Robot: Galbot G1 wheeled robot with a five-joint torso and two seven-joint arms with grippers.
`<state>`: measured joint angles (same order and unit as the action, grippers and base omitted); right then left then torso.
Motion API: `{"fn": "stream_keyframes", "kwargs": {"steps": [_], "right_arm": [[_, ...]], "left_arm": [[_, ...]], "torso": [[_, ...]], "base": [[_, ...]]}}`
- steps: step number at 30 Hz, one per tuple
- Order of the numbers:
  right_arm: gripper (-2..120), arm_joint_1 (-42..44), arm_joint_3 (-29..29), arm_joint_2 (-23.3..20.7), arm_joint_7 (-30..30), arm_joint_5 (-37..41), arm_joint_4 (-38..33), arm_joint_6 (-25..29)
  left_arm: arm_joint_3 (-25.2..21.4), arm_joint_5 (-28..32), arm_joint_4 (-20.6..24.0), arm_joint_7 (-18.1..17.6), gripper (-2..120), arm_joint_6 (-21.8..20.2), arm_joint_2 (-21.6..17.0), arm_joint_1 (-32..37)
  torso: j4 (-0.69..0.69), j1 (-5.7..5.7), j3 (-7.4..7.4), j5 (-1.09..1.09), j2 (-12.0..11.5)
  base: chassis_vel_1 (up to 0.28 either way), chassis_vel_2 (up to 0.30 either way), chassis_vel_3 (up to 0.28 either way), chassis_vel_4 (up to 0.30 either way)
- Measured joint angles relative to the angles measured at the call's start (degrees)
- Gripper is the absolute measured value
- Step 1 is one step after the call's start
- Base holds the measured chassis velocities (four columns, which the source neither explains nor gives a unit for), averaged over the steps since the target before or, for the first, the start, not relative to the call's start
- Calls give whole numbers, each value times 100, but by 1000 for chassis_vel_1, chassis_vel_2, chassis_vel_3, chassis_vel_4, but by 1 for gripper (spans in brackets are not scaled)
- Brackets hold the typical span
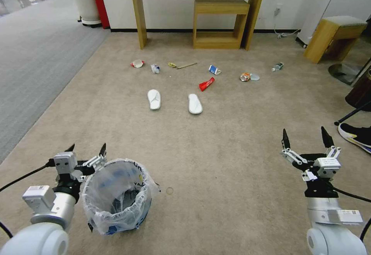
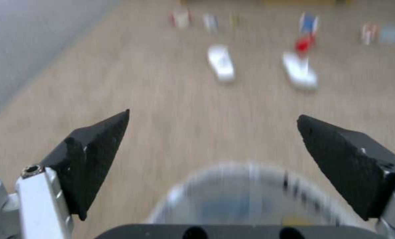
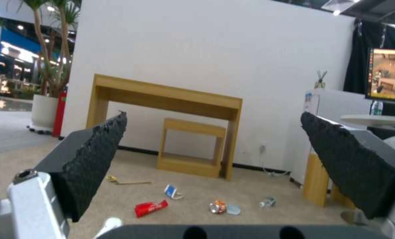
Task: Pick up the trash bin and place the garbage on the floor into it.
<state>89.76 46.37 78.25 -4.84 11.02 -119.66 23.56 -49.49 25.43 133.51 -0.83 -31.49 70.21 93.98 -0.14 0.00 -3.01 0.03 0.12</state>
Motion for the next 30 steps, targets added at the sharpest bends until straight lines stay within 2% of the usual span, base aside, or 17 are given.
{"fn": "stream_keyframes", "kwargs": {"steps": [1, 3, 5, 15, 17, 18, 20, 21, 26, 30], "right_arm": [[100, -42, -19, -13, 1, 16, 71, 17], [100, -54, -23, -16, 1, 18, 91, 21], [100, -121, -59, -59, 1, 69, 223, 36], [100, -147, -87, -144, -22, 178, 365, 35], [100, -148, -101, -142, -24, 169, 395, 34], [100, -148, -101, -142, -24, 169, 395, 34], [100, -140, -116, -129, -27, 140, 420, 35], [100, -135, -116, -128, -27, 135, 421, 34], [100, -104, -114, -123, -29, 106, 421, 35], [100, -71, -111, -100, -29, 66, 390, 39]], "left_arm": [[-23, 111, -52, -56, 100, -220, -147, 3], [-30, 147, -70, -69, 100, -282, -193, 3], [-70, 352, -206, -133, 100, -590, -481, 20], [-157, 556, -715, -159, 100, -926, -1139, -67], [-150, 942, -836, -294, 100, -1030, -1138, -161], [-150, 942, -836, -294, 100, -1030, -1138, -161], [-120, 1604, -938, -613, 100, -1097, -1032, -298], [-112, 1684, -969, -654, 100, -1099, -1010, -324], [-74, 1779, -1252, -761, 100, -1102, -951, -434], [-33, 1425, -1536, -684, 100, -1101, -937, -470]], "torso": [[0, 0, 0, 1, 0], [0, 0, 0, 1, 0], [0, 0, 0, 1, 0], [-1, 0, 0, 1, 0], [0, 0, 0, 1, 0], [0, 0, 0, 1, 0], [-1, 0, 0, 1, 0], [0, 0, 0, 2, 0], [0, 0, 0, 1, 0], [0, 0, 0, 1, 0]], "base": [[0, 0, 0, 0], [0, 0, 0, 0], [0, 0, 0, 0], [0, 0, 0, 0], [0, 0, 0, 0], [0, 0, 0, 0], [0, 0, 0, 0], [0, 0, 0, 0], [0, 0, 0, 0], [0, 0, 0, 0]]}}
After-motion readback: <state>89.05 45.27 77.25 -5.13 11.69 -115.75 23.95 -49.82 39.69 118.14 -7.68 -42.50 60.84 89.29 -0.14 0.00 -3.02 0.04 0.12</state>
